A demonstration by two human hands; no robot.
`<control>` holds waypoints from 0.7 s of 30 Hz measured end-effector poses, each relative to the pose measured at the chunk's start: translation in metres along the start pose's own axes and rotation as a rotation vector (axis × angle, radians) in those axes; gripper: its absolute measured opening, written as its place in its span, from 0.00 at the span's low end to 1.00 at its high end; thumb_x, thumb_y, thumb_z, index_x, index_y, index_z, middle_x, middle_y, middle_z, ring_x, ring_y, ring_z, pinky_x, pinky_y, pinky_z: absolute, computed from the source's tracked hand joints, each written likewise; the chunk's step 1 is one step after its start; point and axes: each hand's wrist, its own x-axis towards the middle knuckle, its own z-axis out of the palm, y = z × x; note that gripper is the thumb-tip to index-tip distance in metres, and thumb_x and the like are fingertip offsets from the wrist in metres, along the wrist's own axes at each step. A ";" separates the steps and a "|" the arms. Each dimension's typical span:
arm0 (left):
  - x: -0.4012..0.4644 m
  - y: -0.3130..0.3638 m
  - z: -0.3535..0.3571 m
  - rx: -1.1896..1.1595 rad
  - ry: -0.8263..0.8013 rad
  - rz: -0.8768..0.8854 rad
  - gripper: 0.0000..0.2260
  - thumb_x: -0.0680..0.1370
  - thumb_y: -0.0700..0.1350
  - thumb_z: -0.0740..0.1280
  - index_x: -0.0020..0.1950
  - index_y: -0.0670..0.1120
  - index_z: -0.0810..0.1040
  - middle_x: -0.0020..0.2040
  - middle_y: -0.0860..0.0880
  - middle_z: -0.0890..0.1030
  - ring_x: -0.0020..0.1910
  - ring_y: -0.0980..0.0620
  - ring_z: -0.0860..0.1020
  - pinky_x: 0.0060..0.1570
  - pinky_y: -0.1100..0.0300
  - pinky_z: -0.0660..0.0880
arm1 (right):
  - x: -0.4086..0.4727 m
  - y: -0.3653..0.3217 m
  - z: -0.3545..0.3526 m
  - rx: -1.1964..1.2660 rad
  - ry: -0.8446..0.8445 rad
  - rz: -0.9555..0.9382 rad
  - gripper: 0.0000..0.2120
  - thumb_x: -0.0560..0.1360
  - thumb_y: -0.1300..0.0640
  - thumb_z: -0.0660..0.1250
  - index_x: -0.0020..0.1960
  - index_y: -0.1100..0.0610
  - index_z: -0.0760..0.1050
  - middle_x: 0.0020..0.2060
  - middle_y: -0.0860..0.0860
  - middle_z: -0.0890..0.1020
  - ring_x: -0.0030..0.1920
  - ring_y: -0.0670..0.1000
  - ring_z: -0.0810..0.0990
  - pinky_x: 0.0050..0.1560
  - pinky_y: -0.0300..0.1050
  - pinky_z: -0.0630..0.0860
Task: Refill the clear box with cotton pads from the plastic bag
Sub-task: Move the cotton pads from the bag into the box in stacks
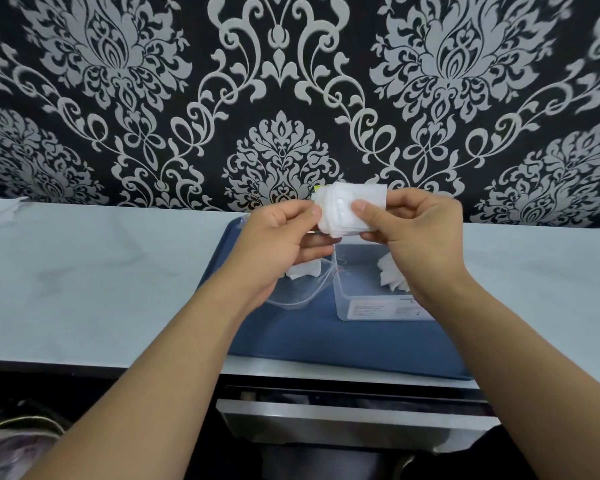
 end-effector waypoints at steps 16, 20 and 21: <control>0.001 0.002 0.014 -0.126 0.062 -0.085 0.08 0.83 0.39 0.62 0.57 0.37 0.79 0.54 0.38 0.85 0.41 0.46 0.87 0.36 0.65 0.82 | 0.004 -0.006 -0.014 0.148 -0.174 0.226 0.09 0.75 0.54 0.72 0.53 0.57 0.83 0.45 0.49 0.85 0.43 0.45 0.81 0.45 0.40 0.74; 0.000 0.000 0.017 -0.085 0.051 -0.073 0.08 0.83 0.38 0.62 0.55 0.38 0.81 0.49 0.41 0.87 0.42 0.48 0.87 0.36 0.66 0.81 | 0.002 -0.006 -0.011 0.080 -0.126 0.168 0.07 0.73 0.54 0.75 0.48 0.56 0.83 0.43 0.50 0.85 0.42 0.47 0.79 0.45 0.42 0.71; 0.000 -0.001 0.018 -0.079 0.041 -0.070 0.09 0.83 0.38 0.62 0.56 0.38 0.81 0.48 0.41 0.87 0.43 0.48 0.87 0.37 0.66 0.81 | 0.001 -0.005 -0.010 0.056 -0.120 0.164 0.08 0.73 0.54 0.75 0.48 0.57 0.83 0.43 0.52 0.85 0.42 0.48 0.79 0.44 0.42 0.72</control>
